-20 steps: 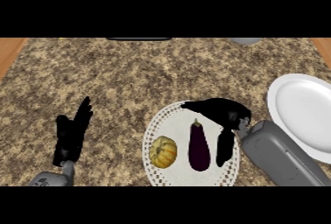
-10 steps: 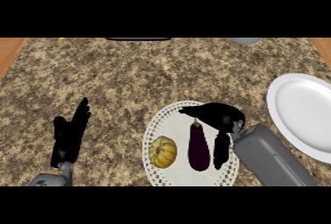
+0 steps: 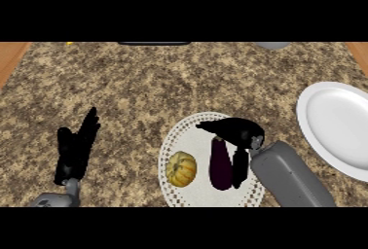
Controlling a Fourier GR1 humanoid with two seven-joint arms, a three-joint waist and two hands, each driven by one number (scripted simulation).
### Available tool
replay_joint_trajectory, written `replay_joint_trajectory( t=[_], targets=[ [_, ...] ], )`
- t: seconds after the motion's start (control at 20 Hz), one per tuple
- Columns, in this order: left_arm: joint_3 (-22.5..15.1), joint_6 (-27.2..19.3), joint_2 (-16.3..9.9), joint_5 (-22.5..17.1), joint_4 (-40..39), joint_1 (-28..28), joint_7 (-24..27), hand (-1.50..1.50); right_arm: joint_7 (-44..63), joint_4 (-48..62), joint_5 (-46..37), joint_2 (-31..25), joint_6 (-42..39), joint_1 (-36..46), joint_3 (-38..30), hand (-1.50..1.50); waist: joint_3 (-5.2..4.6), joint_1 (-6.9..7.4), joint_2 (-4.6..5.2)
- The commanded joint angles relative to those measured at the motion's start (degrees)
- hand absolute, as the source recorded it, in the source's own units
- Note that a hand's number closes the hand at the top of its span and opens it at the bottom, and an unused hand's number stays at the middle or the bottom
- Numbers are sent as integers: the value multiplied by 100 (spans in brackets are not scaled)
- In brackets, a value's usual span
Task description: Pick the eggplant from the placemat and place it in the plate
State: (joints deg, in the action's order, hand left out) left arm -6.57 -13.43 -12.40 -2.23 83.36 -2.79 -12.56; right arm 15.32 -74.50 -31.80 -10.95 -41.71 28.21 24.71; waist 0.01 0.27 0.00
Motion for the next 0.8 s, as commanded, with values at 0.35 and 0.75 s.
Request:
replay_joint_trajectory(
  t=[0.35,0.75],
  targets=[
    [-125,-115,419,522,198,131,-154,0,-946,-110,-810,-64,-9,-167,-34,150,0,-22,-2],
    [76,266,301,382,597,645,-63,0,-1661,519,-1602,-30,1012,-47,-208,150,1,22,-1]
  ],
)
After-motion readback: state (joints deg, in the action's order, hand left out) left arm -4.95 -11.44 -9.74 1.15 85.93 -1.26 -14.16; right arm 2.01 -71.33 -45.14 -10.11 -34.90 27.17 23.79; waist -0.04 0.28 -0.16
